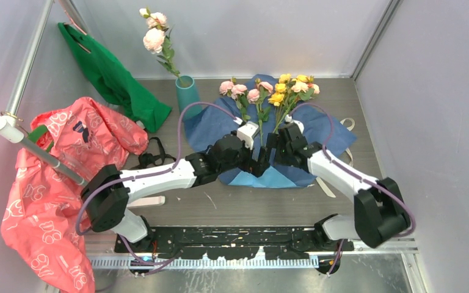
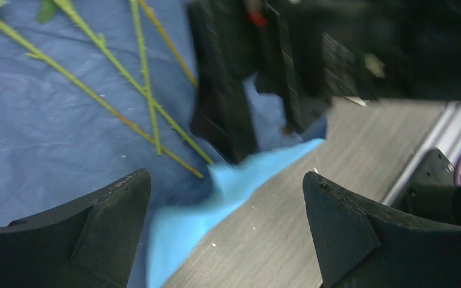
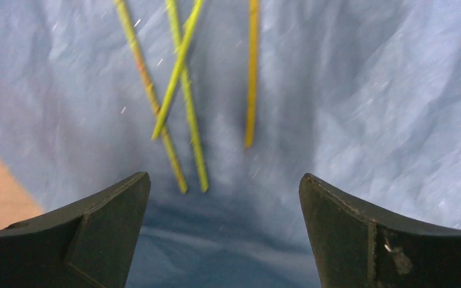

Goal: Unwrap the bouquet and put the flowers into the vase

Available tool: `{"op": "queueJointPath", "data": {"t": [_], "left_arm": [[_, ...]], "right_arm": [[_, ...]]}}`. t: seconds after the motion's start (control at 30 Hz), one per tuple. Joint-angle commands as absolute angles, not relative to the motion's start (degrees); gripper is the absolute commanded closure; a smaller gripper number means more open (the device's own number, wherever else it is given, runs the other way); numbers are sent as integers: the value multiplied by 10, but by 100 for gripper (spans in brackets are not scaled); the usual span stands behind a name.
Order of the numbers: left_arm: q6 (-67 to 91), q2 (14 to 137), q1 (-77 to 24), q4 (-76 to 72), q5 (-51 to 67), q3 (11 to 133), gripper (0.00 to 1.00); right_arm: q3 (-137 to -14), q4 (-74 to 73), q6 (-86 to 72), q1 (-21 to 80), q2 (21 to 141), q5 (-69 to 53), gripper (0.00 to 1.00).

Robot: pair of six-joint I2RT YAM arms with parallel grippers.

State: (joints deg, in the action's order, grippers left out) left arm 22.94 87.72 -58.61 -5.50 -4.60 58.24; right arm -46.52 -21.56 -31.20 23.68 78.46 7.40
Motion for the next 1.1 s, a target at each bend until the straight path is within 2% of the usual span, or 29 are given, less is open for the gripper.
{"op": "queueJointPath", "data": {"t": [0.0,0.2,0.33,0.5,0.63,0.7,0.8,0.93,1.07], "left_arm": [[256,847,-558,-83,-106,576,3],[268,805,-488,-10,-139,597,2],[287,799,-444,-27,-82,579,2],[301,843,-438,-47,-26,586,1],[334,916,-439,-128,88,596,2],[354,962,-445,-151,132,609,2],[366,997,-473,-171,132,600,3],[374,984,-521,-178,115,557,3],[388,943,-576,-185,97,497,3]], "right_arm": [[-430,-234,-352,290,692,99,0],[-374,-287,-406,341,570,116,0],[-333,-311,-450,357,485,111,2],[-324,-368,-461,362,433,116,4],[-332,-396,-465,362,400,132,6],[-338,-403,-466,362,387,133,6],[-357,-422,-460,362,380,150,6],[-389,-438,-450,362,385,211,6],[-407,-392,-450,362,418,249,7]]}}
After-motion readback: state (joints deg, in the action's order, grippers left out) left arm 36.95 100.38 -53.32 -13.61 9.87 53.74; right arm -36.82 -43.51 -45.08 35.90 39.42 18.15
